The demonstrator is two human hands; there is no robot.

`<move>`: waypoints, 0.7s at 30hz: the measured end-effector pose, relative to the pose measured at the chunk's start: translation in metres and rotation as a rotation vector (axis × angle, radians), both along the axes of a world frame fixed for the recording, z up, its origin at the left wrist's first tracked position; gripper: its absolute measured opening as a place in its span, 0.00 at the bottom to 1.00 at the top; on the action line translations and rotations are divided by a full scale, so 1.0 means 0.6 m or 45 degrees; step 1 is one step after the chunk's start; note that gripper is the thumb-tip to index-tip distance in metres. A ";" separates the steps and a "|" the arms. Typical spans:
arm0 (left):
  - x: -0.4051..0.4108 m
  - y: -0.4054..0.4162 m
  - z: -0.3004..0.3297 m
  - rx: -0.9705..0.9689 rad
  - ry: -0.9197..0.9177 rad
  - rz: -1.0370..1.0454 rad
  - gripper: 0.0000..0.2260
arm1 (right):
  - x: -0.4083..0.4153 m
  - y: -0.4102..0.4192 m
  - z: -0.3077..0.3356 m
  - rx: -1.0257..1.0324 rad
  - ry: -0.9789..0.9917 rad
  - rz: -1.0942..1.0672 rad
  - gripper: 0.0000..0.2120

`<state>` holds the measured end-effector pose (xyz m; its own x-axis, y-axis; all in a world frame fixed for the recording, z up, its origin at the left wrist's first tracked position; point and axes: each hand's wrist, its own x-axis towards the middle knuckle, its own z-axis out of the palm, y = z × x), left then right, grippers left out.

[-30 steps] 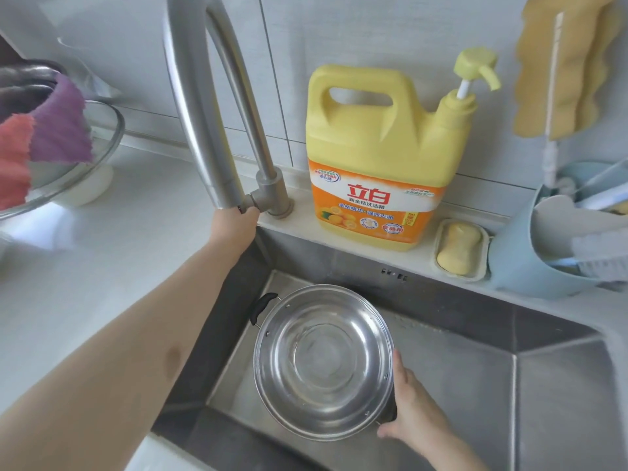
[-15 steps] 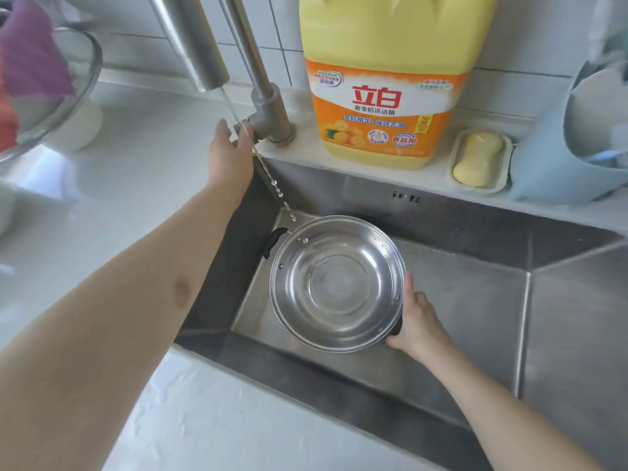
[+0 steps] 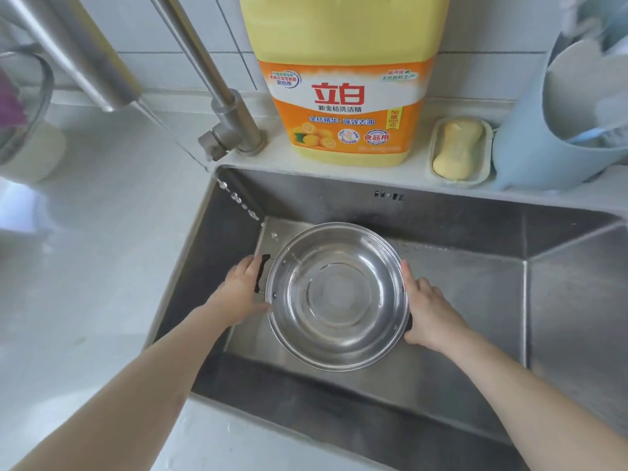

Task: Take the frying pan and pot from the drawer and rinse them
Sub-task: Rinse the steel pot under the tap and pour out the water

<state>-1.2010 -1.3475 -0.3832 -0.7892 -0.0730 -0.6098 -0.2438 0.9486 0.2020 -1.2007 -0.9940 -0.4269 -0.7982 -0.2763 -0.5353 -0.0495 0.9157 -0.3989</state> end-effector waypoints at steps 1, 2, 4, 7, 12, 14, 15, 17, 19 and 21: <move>-0.007 0.005 0.007 0.040 0.116 0.084 0.43 | 0.000 0.002 -0.002 0.001 0.002 0.001 0.63; -0.015 0.010 0.018 0.085 0.310 0.204 0.37 | -0.001 0.003 -0.004 0.003 0.004 0.006 0.62; -0.040 0.022 0.057 0.190 0.761 0.523 0.26 | 0.000 0.004 -0.007 0.000 0.014 0.012 0.63; -0.111 0.018 0.123 0.356 1.090 0.766 0.20 | 0.001 0.005 -0.009 -0.004 0.022 0.013 0.63; -0.220 0.016 0.173 0.610 1.030 0.986 0.18 | 0.001 0.005 -0.005 0.000 0.017 0.022 0.63; -0.240 0.023 0.177 0.548 1.065 1.018 0.11 | 0.002 0.004 -0.004 0.002 0.028 0.028 0.63; -0.246 0.024 0.177 0.495 1.081 1.044 0.10 | 0.001 0.005 -0.003 0.006 0.029 0.030 0.63; -0.250 0.023 0.174 0.437 1.090 1.075 0.13 | 0.000 0.005 -0.003 0.012 0.028 0.032 0.62; -0.250 0.020 0.170 0.405 1.092 1.081 0.14 | 0.000 0.005 -0.002 0.013 0.023 0.031 0.62; -0.250 0.021 0.167 0.362 1.111 1.061 0.14 | -0.001 0.004 -0.001 0.018 0.019 0.030 0.62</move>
<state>-1.3507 -1.3349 -0.2829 -0.7154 -0.6984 0.0203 -0.4320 0.4651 0.7727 -1.2010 -0.9913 -0.4278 -0.7995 -0.2873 -0.5275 -0.0766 0.9198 -0.3849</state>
